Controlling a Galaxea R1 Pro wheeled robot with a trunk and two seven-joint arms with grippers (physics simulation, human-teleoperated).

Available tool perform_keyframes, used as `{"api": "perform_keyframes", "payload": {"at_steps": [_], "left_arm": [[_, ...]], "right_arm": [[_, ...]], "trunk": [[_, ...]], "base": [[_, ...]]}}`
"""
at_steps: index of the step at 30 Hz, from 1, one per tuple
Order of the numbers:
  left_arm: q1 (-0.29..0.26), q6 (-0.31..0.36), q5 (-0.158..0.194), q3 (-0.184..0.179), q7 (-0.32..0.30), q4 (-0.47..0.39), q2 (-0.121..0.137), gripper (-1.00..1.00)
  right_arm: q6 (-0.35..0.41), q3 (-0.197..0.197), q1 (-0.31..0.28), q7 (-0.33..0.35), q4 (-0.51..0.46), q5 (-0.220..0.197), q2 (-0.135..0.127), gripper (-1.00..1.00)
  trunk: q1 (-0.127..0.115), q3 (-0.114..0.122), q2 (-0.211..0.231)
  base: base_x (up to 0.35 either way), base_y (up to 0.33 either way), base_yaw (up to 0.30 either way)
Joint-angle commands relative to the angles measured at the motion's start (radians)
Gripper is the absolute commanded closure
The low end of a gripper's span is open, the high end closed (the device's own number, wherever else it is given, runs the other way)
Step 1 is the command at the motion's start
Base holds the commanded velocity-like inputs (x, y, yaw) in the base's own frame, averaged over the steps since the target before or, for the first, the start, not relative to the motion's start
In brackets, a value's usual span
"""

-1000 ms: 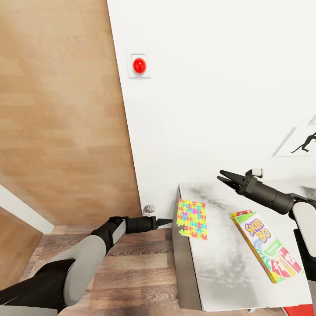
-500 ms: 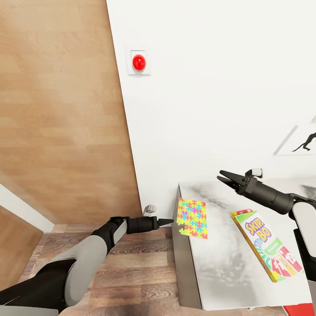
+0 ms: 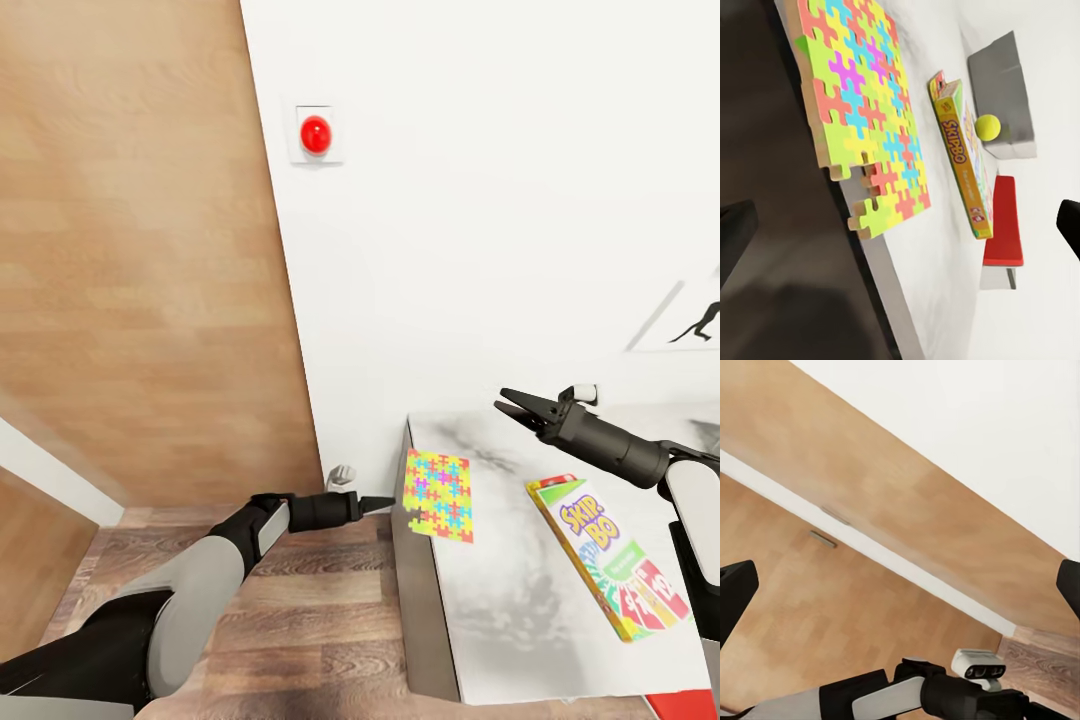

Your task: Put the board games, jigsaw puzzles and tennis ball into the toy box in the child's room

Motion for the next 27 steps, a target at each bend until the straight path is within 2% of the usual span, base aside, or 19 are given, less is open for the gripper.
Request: {"api": "perform_keyframes", "payload": {"at_steps": [1, 19, 27], "left_arm": [[-0.001, 0.011, 0.003, 0.006, -0.003, 0.0, 0.0, -1.0], [-0.001, 0.02, 0.044, 0.012, 0.005, 0.0, 0.0, -1.0], [-0.001, 0.022, 0.05, 0.013, 0.007, 0.001, -0.002, -1.0]], "right_arm": [[0.005, -0.001, -0.001, 0.006, 0.0, 0.004, 0.0, -1.0], [0.005, -0.001, -0.001, 0.006, 0.001, 0.008, 0.0, -1.0], [0.005, -0.001, -0.001, 0.006, 0.001, 0.008, 0.0, -1.0]], "trunk": [[0.001, -0.003, -0.002], [0.001, -0.031, -0.002], [0.001, -0.036, -0.002]], "base": [[0.045, 0.0, 0.0], [0.078, 0.0, 0.0], [0.094, 0.0, 0.0]]}}
